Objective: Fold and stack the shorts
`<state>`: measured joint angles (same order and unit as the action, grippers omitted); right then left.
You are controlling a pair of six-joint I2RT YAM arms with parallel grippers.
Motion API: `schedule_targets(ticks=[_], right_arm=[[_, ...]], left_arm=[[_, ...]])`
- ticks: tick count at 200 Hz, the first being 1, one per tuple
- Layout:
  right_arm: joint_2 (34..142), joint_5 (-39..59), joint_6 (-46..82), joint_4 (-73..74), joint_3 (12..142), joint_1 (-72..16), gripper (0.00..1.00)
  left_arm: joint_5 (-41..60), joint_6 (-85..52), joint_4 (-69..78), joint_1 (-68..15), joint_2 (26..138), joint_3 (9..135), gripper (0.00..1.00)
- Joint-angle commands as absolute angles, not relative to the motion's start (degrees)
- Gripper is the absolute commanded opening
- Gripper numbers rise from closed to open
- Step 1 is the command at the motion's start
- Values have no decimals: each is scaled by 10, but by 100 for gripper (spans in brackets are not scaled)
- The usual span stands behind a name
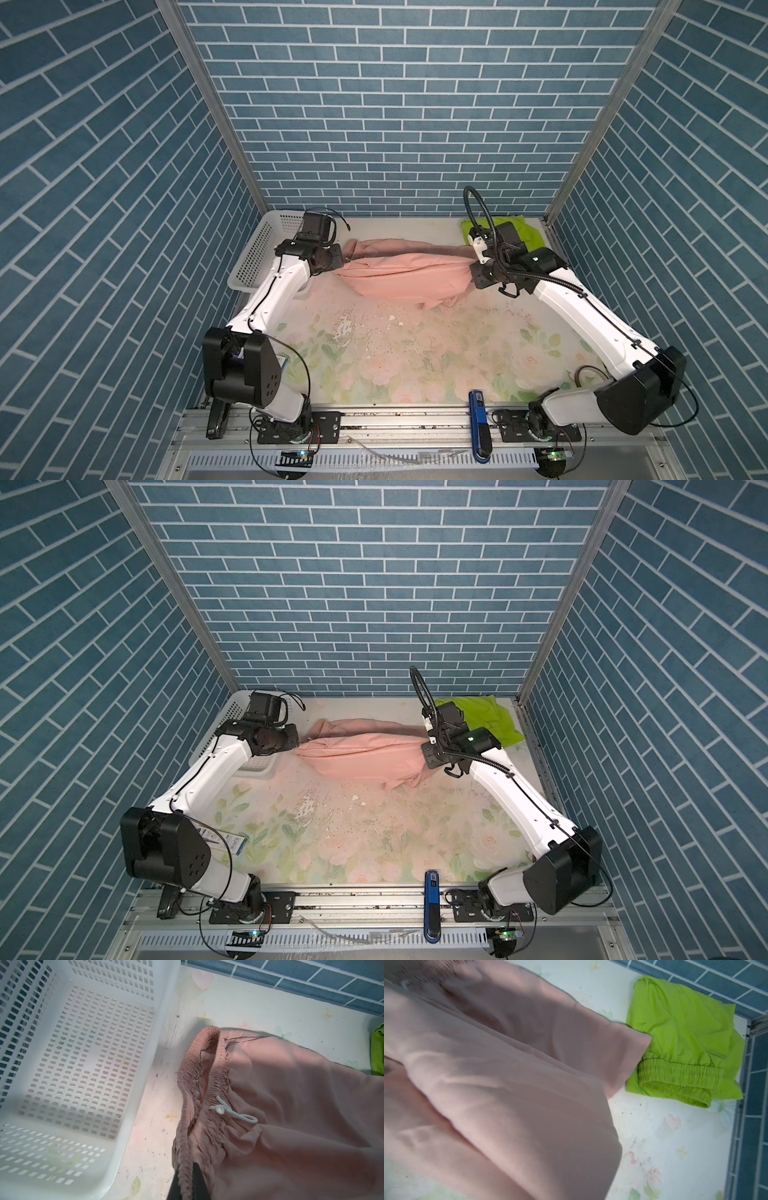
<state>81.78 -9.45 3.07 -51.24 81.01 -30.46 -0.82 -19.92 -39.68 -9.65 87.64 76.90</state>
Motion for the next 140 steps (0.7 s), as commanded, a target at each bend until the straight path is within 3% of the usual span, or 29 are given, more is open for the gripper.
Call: schedule_targets(ticks=[1,45,78,124,140], right_arm=[[816,-176,-23,-600,859,-294,0],[763,-36,-127,-440,882,-294,0],[774,97,-123,-522,875,-295,0],[792,80,-1,-652,761,-295,0],[801,57,34,-657,752,-296,5]], left_arm=[[-18,-204,-409,-91,869,752,0],[5,-210,-401,-91,867,759,0],[-7,-209,-413,-90,847,744,0],[-8,-225,-410,-91,808,689,0],[-4,-227,-410,-91,803,680,0]])
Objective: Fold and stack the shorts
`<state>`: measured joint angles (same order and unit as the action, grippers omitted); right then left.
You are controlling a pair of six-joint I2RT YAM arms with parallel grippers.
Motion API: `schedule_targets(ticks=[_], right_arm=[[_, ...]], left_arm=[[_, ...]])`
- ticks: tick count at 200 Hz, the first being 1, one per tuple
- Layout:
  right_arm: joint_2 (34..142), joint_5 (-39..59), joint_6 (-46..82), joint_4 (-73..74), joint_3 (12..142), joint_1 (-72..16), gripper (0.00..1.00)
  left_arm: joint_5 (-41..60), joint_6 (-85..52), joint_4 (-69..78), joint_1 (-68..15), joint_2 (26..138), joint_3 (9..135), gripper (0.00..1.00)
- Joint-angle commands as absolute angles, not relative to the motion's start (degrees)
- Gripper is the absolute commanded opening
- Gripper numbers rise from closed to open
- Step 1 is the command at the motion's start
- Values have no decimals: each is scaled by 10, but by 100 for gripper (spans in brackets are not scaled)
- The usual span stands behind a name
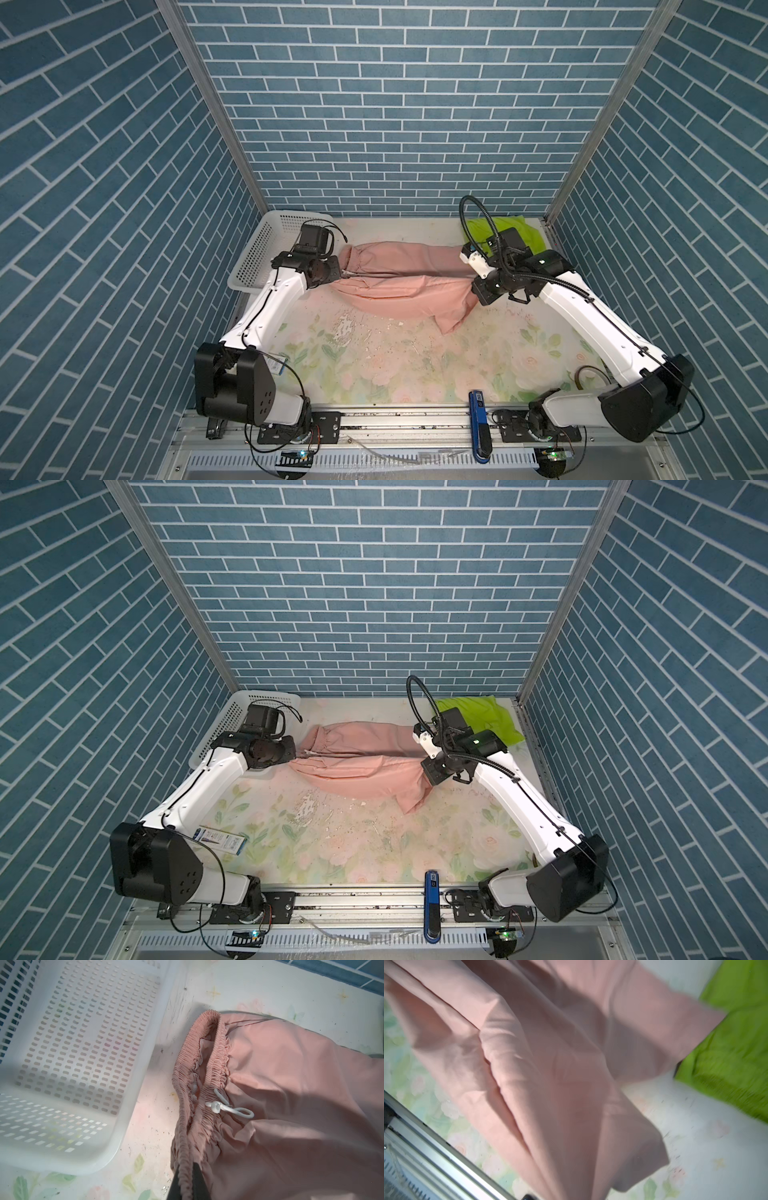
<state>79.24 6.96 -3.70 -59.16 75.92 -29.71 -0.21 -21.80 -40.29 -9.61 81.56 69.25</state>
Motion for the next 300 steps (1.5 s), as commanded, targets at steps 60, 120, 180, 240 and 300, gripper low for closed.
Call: schedule_targets(ticks=[60,120,180,240,300], right_arm=[[667,188,162,-321,583,-288,51],[646,212,262,-355,539,-254,59],[605,116,266,-538,616,-242,63],[552,254,429,-495,487,-243,67],[641,92,324,-515,477,-572,68]], left_arm=[[-22,-219,-416,-91,809,680,0],[-16,-220,-406,-91,815,670,0],[-17,-216,-407,-90,825,675,0],[-19,-220,-400,-90,814,653,0],[-32,-215,-389,-89,842,664,0]])
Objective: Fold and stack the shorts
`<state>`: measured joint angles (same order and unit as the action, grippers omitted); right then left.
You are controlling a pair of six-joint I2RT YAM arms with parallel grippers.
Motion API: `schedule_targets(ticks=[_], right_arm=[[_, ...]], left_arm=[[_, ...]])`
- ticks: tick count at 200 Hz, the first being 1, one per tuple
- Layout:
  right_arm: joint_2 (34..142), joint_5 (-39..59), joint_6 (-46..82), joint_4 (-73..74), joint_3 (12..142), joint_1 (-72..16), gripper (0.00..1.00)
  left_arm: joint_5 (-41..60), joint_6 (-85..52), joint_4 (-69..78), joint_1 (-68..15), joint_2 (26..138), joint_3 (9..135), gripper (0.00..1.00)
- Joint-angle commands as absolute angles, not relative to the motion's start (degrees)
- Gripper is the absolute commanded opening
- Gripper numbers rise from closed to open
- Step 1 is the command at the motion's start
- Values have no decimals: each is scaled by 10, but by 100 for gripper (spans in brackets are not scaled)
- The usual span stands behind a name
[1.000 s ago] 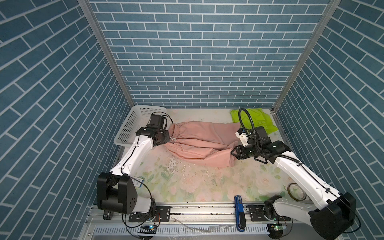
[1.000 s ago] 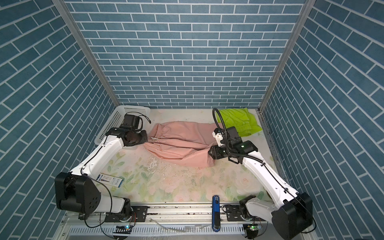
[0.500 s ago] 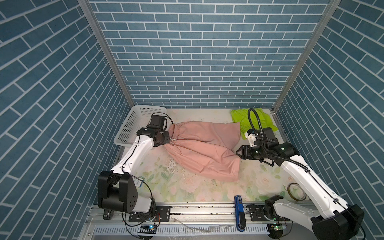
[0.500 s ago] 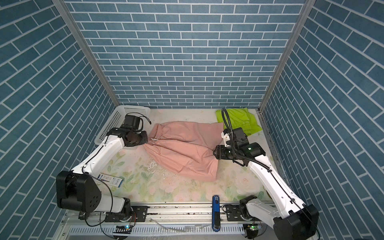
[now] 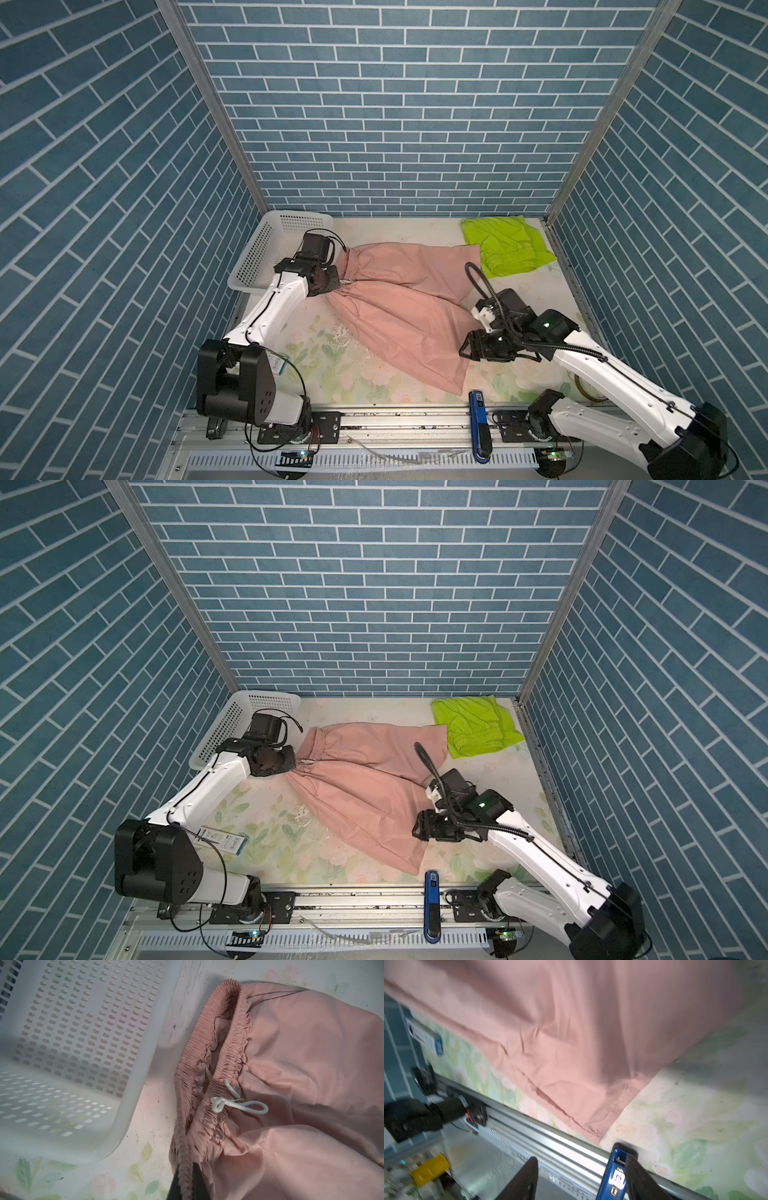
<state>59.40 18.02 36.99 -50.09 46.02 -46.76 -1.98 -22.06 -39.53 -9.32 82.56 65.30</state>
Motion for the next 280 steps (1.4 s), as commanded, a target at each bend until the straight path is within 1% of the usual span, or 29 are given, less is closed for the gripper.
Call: schedule_targets(ticks=[1,30,45,105,130,143,151,156,158,159,165,166,170,177,180,188,211,233,256,280], right_arm=[[644,91,321,-515,478,-575,68],[722,54,283,-457,481,-656,69],[763,16,278,-435,480,-689,69],[853,-41,291,-391,475,-749,70],[876,-62,300,-377,465,-754,68],[882,-57,302,-367,457,-754,62],[885,-57,302,-366,458,-754,54],[884,-59,303,-369,459,-755,47],[884,-60,304,-371,460,-755,41],[884,-62,304,-372,460,-755,41],[883,-70,304,-384,466,-755,28],[882,-72,305,-387,467,-755,28],[880,-84,306,-399,474,-754,17],[872,-110,308,-420,488,-754,3],[868,-120,310,-429,493,-753,0],[852,-148,314,-451,509,-749,0],[781,-245,312,-512,551,-713,0],[702,-329,246,-523,586,-622,0],[648,-341,96,-437,629,-505,0],[671,-311,-43,-341,709,-401,0]], left_arm=[[-32,-214,-389,-89,842,665,0],[-36,-202,-397,-86,858,691,0],[-39,-197,-403,-86,862,703,0],[-33,-192,-404,-85,867,707,0],[-34,-192,-403,-85,863,705,0],[-32,-192,-403,-85,861,705,0],[-33,-191,-406,-85,861,707,0],[-33,-190,-407,-85,862,708,0],[-33,-190,-409,-85,863,709,0],[-33,-189,-409,-85,863,709,0],[-34,-189,-411,-85,864,711,0],[-34,-188,-411,-85,863,711,0],[-35,-188,-412,-85,864,713,0],[-36,-188,-414,-85,864,714,0],[-37,-188,-414,-85,865,716,0],[-36,-188,-416,-85,864,721,0],[-25,-188,-417,-85,861,752,0],[12,-175,-418,-85,861,808,0],[49,-158,-426,-86,870,877,0],[56,-132,-474,-88,891,977,0]])
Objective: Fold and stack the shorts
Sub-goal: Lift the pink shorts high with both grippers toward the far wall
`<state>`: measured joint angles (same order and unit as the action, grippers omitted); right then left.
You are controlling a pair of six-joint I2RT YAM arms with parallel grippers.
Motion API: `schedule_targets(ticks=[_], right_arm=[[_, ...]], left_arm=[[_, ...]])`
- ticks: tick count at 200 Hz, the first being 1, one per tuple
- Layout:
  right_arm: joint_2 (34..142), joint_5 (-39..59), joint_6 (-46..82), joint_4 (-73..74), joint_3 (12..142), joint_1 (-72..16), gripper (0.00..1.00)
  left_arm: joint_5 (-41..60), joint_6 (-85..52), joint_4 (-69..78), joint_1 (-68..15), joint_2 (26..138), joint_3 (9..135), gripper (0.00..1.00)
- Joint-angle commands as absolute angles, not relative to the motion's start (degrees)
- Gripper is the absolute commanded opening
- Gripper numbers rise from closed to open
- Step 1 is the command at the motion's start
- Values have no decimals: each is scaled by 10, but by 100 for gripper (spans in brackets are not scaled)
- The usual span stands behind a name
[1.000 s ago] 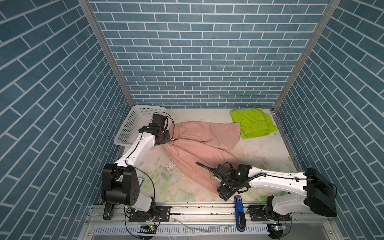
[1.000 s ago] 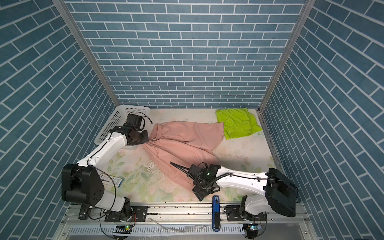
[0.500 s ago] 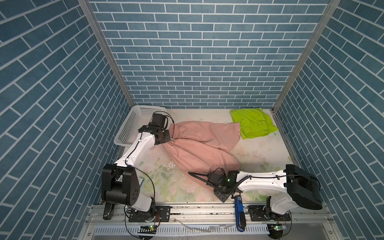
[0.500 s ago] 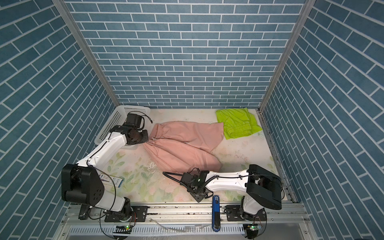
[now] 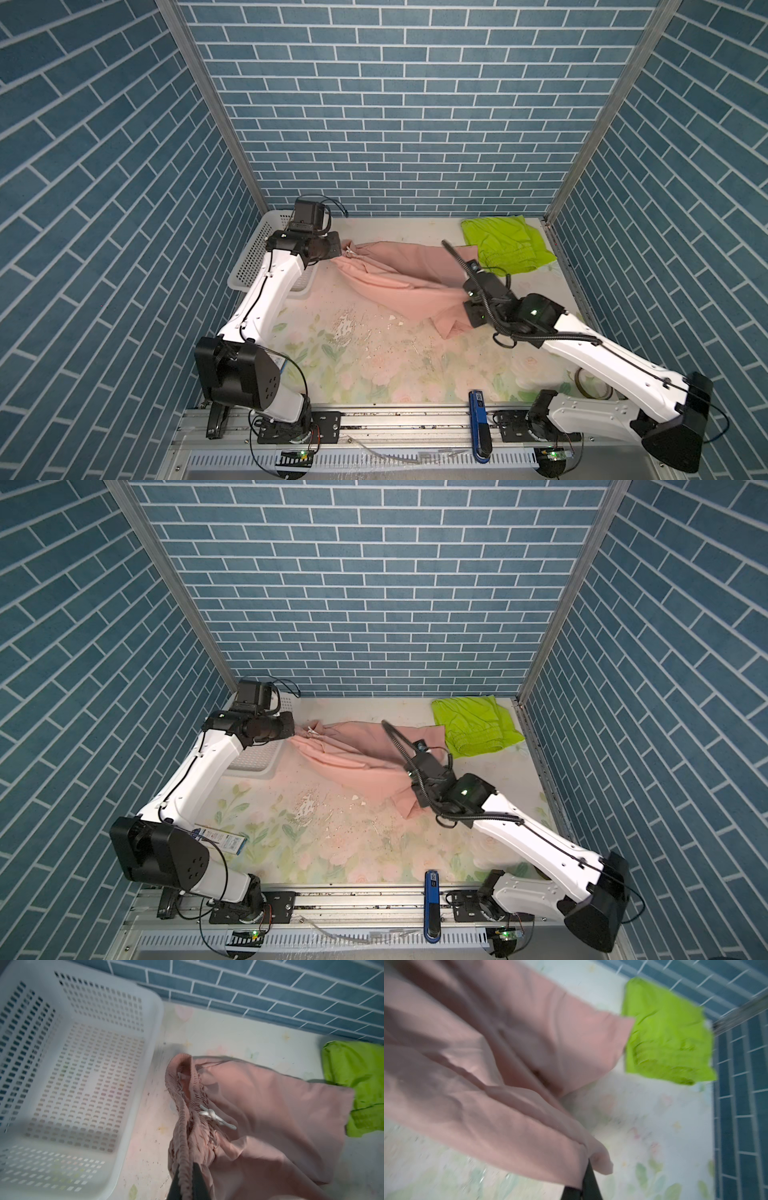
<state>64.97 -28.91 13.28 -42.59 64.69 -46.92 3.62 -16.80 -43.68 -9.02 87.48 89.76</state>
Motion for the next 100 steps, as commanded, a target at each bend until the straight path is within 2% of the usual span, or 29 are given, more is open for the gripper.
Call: schedule_targets(ticks=[1,28,58,100], right_arm=[[673,-309,-47,-339,713,-397,0],[734,-282,-131,-314,831,-335,0],[755,-243,-159,-321,916,-292,0],[714,-182,-83,-454,959,-290,0]], left_arm=[[55,-132,-476,-88,891,981,0],[72,-115,-473,-90,868,1025,0],[74,-118,-469,-90,824,1034,0],[87,-150,-589,-91,808,1063,0]])
